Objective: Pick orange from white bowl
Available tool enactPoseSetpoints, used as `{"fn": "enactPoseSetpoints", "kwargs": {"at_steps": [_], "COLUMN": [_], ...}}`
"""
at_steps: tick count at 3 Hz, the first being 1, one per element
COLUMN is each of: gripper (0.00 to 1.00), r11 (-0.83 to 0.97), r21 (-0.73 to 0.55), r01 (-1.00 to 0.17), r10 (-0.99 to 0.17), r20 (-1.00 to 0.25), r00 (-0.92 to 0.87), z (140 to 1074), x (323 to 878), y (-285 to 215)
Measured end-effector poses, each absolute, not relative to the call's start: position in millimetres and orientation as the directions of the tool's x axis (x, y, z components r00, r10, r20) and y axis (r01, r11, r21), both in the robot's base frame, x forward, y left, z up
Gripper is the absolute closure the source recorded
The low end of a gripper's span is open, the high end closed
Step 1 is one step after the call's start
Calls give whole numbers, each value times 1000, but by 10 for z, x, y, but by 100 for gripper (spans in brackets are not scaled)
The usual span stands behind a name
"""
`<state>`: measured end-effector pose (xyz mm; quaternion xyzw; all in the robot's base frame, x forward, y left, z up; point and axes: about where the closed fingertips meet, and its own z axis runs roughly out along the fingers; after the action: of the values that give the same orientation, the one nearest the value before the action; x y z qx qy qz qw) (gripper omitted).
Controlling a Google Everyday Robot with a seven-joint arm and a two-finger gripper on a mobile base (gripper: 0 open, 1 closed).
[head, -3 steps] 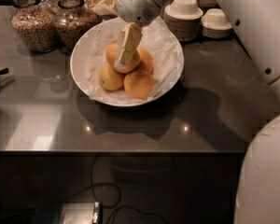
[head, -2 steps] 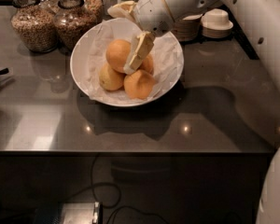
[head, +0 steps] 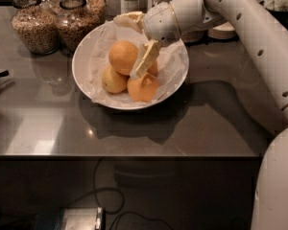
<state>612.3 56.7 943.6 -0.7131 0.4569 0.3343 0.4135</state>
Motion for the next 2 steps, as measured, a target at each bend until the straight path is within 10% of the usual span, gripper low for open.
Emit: {"fn": "enactPoseSetpoints", "kwargs": {"at_steps": [2], "gripper": [0], "r11": [-305], "r21": [-175], "r01": [-936], "r10": [-405], "r20": [-866], "r00": [294], "z": [9314], "x": [5937], "y": [584]}}
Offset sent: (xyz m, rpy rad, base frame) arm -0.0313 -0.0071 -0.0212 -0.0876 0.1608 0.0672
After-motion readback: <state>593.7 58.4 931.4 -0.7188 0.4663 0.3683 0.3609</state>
